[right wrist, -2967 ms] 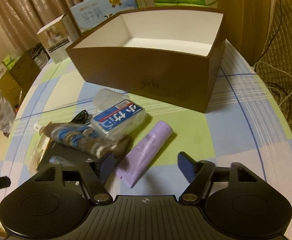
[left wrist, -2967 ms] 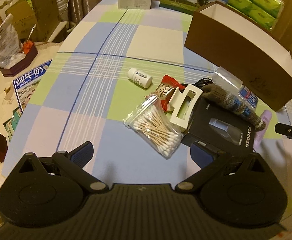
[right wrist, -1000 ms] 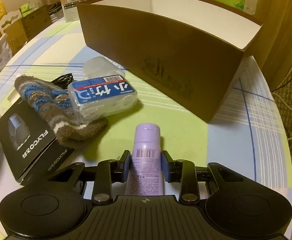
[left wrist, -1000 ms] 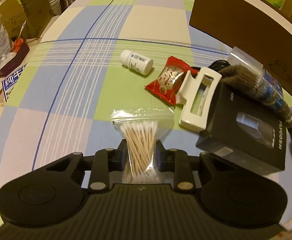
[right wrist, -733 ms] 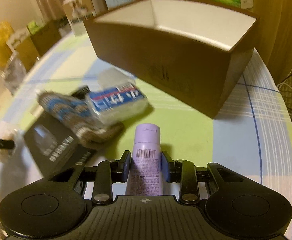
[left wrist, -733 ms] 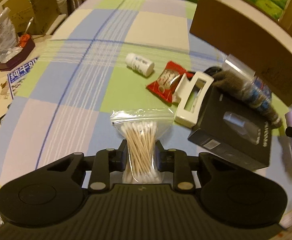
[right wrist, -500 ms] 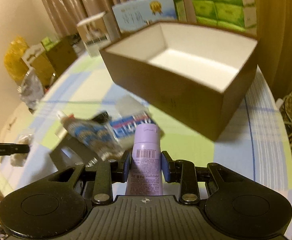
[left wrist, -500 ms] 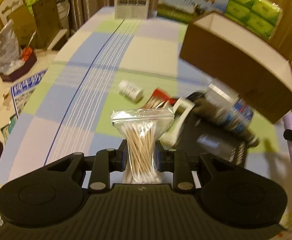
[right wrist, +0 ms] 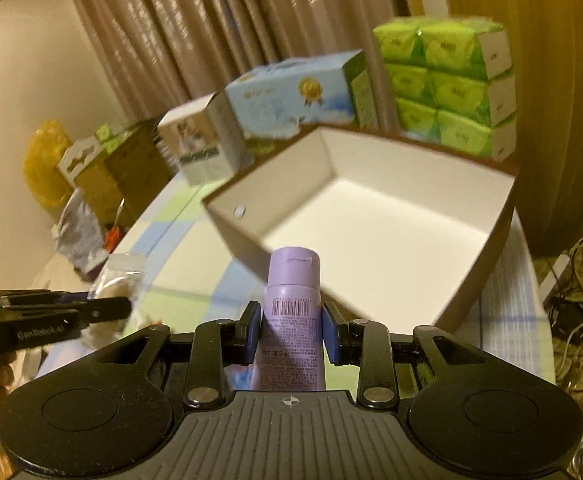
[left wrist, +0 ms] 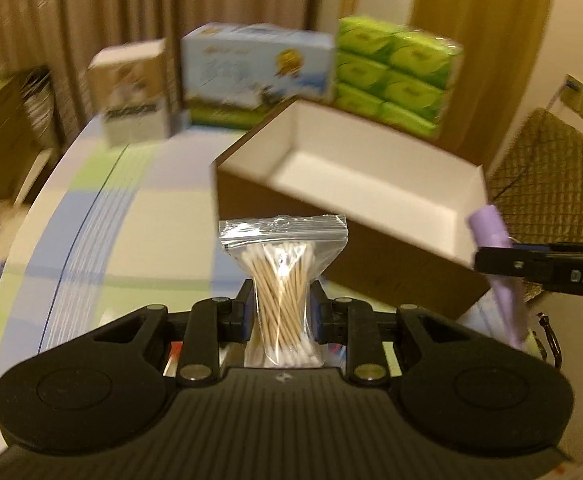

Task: Organize objects
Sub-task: 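Carry the swab bag with the left tool while the right tool carries the spray can into the box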

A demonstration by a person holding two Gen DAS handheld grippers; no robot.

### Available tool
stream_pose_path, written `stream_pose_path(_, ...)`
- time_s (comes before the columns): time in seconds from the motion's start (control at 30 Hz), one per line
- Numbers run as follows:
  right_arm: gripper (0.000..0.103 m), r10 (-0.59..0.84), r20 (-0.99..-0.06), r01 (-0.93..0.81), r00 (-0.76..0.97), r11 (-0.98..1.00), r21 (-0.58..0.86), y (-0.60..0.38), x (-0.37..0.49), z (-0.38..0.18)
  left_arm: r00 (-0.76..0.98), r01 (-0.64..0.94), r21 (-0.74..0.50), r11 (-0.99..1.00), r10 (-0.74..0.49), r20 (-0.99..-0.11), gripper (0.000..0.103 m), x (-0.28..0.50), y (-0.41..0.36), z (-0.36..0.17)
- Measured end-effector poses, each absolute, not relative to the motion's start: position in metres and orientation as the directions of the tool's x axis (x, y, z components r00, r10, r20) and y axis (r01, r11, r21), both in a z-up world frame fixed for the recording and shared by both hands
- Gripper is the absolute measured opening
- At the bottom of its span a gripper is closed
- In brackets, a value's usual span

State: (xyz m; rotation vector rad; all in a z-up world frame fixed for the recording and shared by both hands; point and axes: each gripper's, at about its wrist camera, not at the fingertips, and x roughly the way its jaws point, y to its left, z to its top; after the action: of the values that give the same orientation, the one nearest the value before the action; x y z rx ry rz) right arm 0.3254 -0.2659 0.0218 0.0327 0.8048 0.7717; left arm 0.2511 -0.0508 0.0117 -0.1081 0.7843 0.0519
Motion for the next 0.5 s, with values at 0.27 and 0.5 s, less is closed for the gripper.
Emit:
stream_pose_path(0.27, 0.029, 0.566, -0.626, -0.502, 0.537, 0.810, 0.302, -0.241, 0.374, 0.027, 0.713, 0.076, -0.052, 0.996, -0.091, -0.695, 0.022, 0.348, -0.060, 0.017)
stream_pose_path(0.5, 0.029, 0.456, -0.656, -0.356, 0.602, 0.888, 0.291, -0.223, 0.416, 0.017, 0.658, 0.180, -0.045, 0.983, -0.154, -0.737, 0.022, 0.423, -0.061, -0.001)
